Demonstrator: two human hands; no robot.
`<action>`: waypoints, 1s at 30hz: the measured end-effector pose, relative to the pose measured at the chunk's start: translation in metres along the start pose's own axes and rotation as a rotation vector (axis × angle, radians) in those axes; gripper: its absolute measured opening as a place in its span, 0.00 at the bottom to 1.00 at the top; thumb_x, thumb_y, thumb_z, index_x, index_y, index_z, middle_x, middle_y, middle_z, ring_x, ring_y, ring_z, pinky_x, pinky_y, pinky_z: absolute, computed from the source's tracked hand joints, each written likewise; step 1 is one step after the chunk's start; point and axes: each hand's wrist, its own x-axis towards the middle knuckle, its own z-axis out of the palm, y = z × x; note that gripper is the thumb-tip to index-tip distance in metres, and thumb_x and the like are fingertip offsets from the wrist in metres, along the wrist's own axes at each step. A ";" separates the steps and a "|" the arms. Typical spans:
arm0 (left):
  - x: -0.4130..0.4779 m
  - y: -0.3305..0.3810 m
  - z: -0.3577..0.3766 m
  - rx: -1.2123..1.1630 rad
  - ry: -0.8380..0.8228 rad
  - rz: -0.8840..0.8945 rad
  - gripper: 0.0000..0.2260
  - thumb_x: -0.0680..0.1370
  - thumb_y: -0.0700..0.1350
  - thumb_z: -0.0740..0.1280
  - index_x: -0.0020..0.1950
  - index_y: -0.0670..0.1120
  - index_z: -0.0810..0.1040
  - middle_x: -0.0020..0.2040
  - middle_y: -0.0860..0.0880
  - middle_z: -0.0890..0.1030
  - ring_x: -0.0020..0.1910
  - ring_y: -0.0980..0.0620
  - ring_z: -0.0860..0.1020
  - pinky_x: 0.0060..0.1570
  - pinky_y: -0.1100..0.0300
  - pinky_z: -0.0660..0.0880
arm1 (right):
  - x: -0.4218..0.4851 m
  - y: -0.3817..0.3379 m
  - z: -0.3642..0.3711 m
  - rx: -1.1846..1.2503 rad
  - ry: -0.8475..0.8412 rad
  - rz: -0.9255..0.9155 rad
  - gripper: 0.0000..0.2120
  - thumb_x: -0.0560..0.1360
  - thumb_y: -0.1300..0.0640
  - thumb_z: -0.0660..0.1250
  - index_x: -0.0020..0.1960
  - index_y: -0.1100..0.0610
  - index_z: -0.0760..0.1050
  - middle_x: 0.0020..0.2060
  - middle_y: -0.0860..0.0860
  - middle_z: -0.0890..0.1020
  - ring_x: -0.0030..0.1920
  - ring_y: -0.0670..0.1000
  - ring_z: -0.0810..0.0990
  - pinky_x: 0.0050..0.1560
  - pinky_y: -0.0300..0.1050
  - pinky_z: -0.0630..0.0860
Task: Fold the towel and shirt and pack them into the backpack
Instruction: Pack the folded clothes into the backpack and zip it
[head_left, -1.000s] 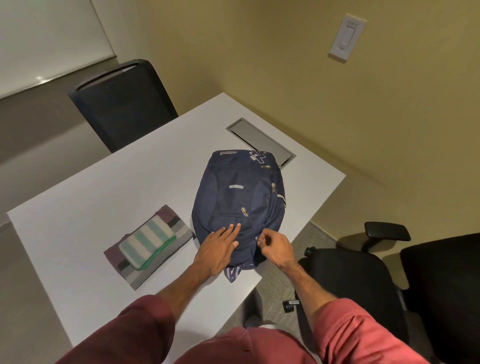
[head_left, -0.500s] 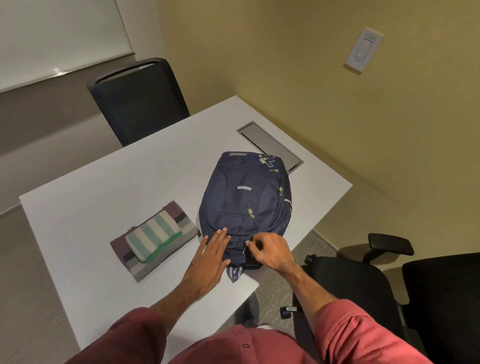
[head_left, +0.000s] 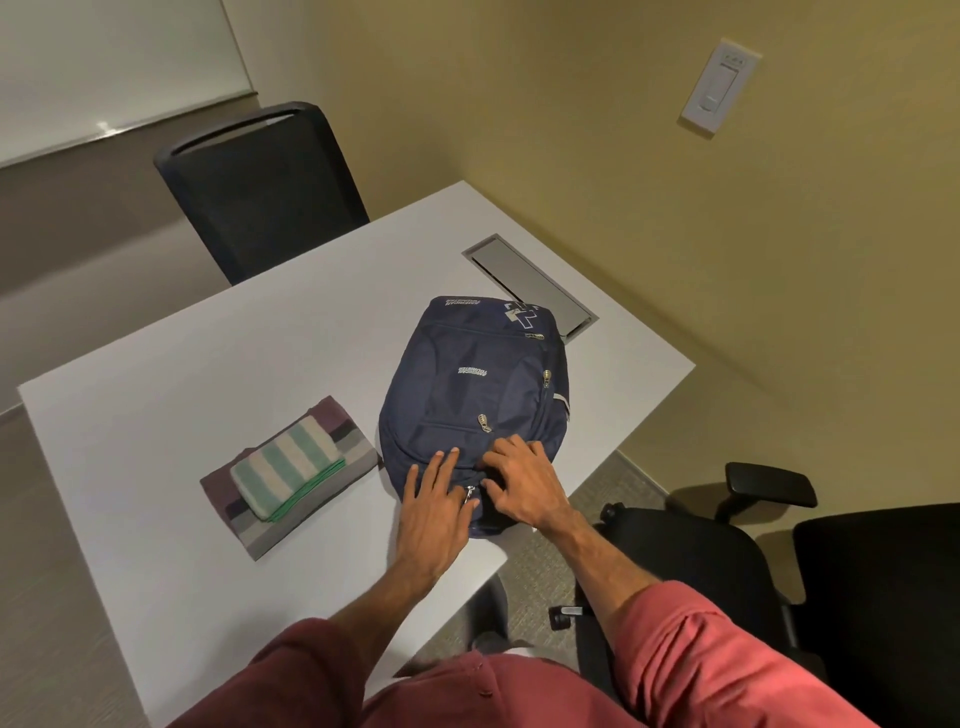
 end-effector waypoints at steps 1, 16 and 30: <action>0.001 0.001 0.001 -0.028 0.017 -0.025 0.12 0.83 0.54 0.70 0.51 0.48 0.89 0.82 0.48 0.69 0.82 0.45 0.67 0.79 0.36 0.65 | 0.000 0.001 0.002 -0.005 0.000 -0.006 0.10 0.78 0.47 0.68 0.58 0.47 0.81 0.53 0.44 0.79 0.57 0.50 0.75 0.56 0.52 0.70; -0.022 -0.067 -0.029 -0.022 0.158 -0.120 0.10 0.81 0.49 0.72 0.59 0.48 0.88 0.78 0.45 0.75 0.76 0.42 0.75 0.76 0.36 0.68 | 0.005 0.009 0.003 0.048 -0.028 0.024 0.04 0.78 0.50 0.70 0.52 0.48 0.80 0.52 0.43 0.79 0.54 0.50 0.75 0.54 0.51 0.69; -0.013 -0.073 -0.038 0.097 -0.060 -0.200 0.03 0.80 0.50 0.74 0.48 0.52 0.86 0.45 0.50 0.86 0.45 0.48 0.83 0.48 0.51 0.78 | 0.056 -0.048 0.019 -0.099 -0.146 -0.237 0.15 0.81 0.40 0.65 0.55 0.50 0.81 0.52 0.48 0.81 0.55 0.54 0.76 0.59 0.58 0.70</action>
